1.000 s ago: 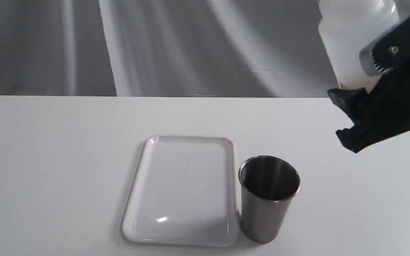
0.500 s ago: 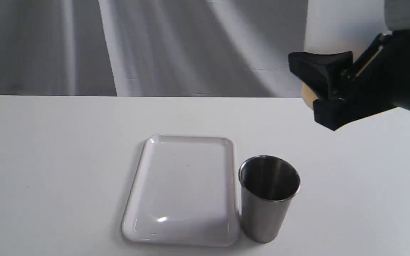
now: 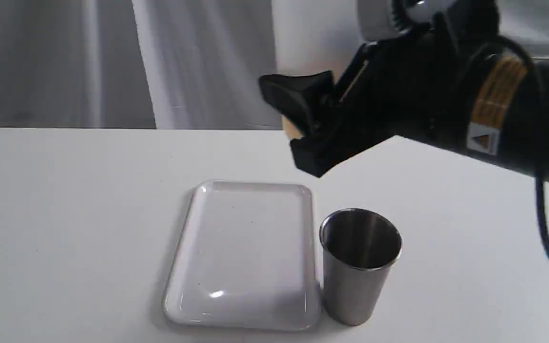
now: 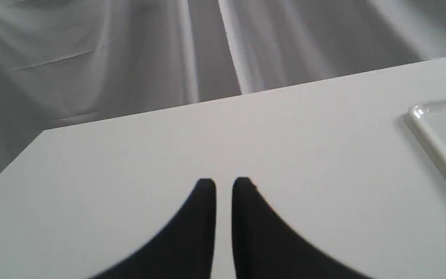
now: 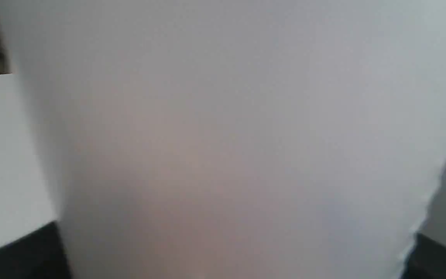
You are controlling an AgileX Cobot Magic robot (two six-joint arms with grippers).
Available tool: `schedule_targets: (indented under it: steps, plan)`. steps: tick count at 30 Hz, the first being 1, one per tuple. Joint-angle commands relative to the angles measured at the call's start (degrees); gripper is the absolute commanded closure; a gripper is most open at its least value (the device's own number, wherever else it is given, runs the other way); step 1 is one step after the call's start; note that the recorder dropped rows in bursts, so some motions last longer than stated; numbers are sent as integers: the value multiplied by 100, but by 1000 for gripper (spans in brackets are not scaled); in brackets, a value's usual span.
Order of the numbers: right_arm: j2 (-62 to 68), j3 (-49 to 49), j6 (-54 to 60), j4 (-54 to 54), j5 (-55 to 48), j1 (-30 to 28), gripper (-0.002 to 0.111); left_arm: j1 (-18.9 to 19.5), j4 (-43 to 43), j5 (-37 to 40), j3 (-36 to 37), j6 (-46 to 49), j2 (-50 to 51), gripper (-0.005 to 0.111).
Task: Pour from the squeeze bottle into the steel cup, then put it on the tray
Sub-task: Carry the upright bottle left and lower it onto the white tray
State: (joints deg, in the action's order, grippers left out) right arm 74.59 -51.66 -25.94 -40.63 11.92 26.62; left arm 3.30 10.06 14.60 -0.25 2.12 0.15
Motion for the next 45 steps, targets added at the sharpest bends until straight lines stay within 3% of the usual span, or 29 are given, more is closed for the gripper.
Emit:
schedule_targets:
  steps: [1, 13, 38, 45]
  plan:
    - [283, -116, 383, 222, 401, 265, 108, 14, -2, -88, 25, -30, -15, 98]
    - [990, -737, 992, 684, 455, 424, 108, 14, -2, -88, 25, -42, -15, 98]
    - [1053, -785, 648, 1308, 868, 412, 108, 14, -2, -88, 25, -58, -15, 98]
    - [1661, -785, 608, 1848, 1147, 412, 108, 14, -2, -88, 25, -40, -15, 98]
